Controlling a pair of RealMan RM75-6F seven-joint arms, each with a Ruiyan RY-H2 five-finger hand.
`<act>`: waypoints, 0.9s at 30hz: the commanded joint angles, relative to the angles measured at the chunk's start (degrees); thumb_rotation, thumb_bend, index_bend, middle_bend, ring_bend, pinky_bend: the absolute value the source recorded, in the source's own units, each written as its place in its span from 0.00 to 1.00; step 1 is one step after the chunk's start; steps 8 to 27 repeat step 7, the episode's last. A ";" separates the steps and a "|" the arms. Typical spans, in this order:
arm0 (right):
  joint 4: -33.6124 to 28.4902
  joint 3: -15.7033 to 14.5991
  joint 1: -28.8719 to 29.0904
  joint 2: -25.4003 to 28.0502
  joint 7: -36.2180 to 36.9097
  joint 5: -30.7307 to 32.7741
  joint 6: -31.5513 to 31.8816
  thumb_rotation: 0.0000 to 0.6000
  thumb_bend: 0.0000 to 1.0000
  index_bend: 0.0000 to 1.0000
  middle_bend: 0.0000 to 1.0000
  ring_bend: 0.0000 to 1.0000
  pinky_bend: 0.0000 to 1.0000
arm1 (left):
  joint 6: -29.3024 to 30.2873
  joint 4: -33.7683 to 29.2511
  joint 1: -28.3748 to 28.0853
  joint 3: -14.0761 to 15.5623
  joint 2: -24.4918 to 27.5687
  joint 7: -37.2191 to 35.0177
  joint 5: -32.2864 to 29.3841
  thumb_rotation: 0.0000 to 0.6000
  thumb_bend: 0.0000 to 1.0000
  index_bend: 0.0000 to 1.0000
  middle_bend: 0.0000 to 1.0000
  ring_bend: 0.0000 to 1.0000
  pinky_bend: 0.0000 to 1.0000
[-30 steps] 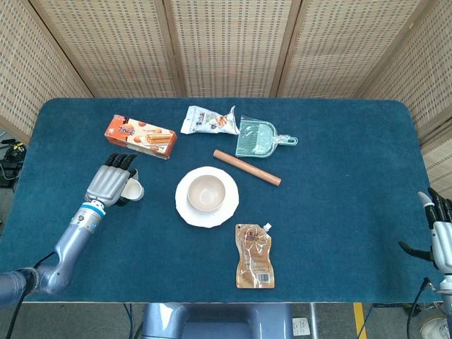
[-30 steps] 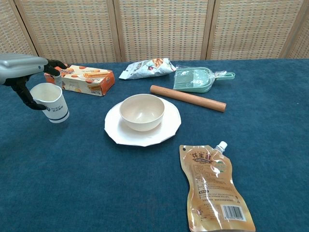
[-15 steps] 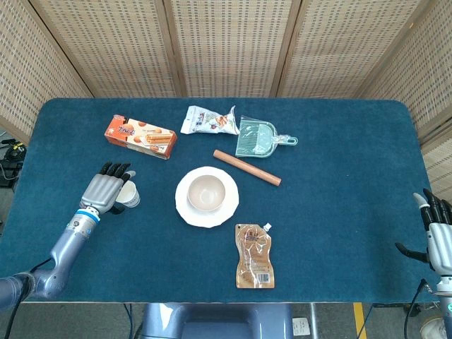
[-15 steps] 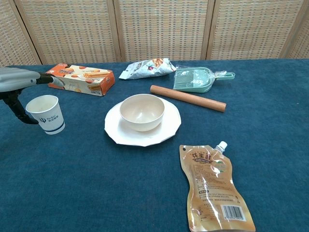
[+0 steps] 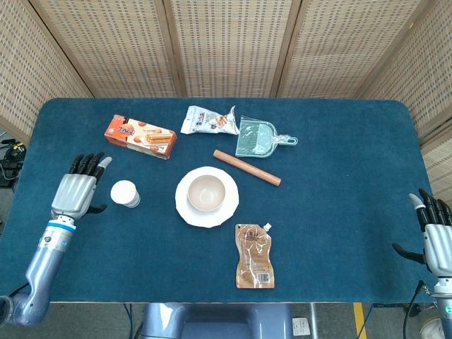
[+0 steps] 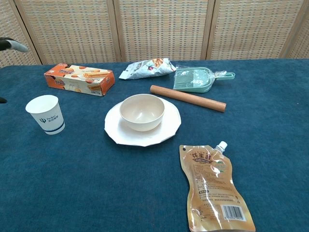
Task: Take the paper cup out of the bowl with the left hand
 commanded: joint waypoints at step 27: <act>0.10 -1.34 0.72 -1.30 -2.00 -1.70 -1.12 1.00 0.13 0.02 0.00 0.00 0.00 | 17.86 0.05 16.11 6.66 -0.06 -3.00 9.85 1.00 0.13 0.00 0.00 0.00 0.00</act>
